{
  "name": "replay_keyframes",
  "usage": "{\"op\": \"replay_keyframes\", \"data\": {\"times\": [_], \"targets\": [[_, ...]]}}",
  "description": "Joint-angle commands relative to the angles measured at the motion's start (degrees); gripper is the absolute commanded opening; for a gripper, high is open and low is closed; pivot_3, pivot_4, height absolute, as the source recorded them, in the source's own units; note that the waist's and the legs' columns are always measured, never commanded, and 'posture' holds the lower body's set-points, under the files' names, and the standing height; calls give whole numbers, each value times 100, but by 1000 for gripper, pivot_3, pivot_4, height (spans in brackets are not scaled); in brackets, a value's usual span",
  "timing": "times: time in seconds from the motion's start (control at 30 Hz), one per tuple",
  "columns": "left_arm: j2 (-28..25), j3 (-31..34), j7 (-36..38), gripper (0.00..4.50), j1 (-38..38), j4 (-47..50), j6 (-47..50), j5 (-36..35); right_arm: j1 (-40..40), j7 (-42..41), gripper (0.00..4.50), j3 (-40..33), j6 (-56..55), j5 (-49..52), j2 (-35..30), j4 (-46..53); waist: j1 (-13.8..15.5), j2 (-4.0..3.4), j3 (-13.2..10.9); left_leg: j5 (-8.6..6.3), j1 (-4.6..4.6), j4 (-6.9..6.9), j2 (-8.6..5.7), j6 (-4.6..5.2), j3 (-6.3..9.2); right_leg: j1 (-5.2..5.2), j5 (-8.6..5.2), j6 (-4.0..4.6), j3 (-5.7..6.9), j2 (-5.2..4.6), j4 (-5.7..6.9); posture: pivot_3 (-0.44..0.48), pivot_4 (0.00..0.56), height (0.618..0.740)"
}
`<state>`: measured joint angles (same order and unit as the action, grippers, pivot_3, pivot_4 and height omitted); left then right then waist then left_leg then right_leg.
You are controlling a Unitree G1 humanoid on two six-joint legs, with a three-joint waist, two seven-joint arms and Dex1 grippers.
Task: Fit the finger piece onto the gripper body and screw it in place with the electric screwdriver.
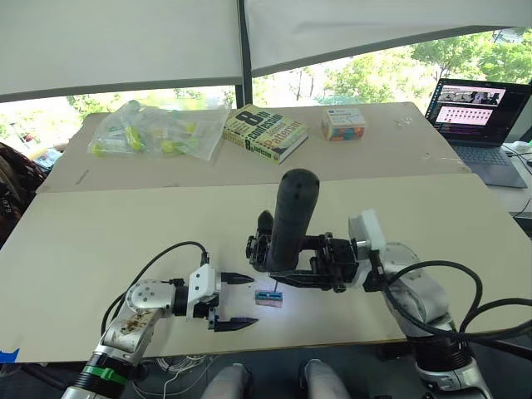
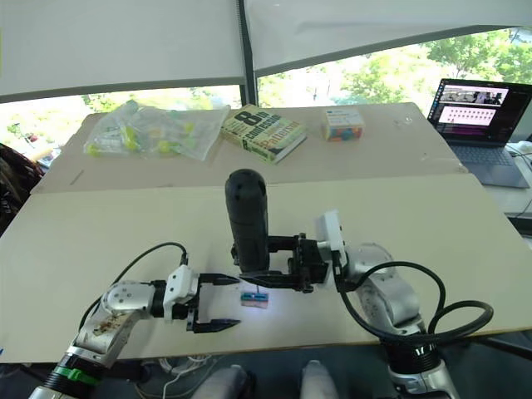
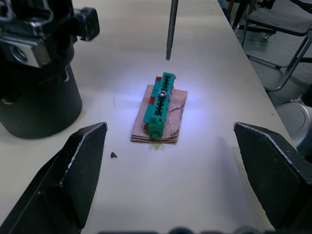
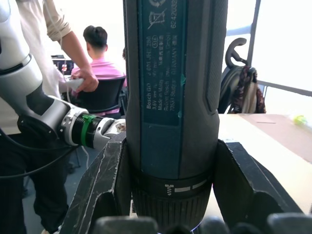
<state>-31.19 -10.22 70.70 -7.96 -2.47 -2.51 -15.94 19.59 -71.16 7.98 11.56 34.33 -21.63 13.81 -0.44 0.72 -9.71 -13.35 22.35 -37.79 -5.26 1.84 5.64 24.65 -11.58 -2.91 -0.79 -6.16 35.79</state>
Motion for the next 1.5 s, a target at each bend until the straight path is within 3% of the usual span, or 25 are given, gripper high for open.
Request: {"op": "replay_keyframes", "data": {"times": [0.03, 1.5], "targets": [[67, -38, -17, 4389, -104, -42, -51, -16, 222, -38, 1907, -18, -268, 18, 108, 57, -6, 0, 0, 0, 0, 0, 0, 0, 0, 0, 0, 0, 0, 0, 1, 0, 150, 740], [366, -255, -166, 4389, -71, -247, -195, 108, 220, 76, 1907, 192, -161, -75, 56, -64, 14, -1, 1, 0, -9, -2, -3, 0, 0, -12, 0, 1, -1, -1, 2, 0, 150, 740]]}}
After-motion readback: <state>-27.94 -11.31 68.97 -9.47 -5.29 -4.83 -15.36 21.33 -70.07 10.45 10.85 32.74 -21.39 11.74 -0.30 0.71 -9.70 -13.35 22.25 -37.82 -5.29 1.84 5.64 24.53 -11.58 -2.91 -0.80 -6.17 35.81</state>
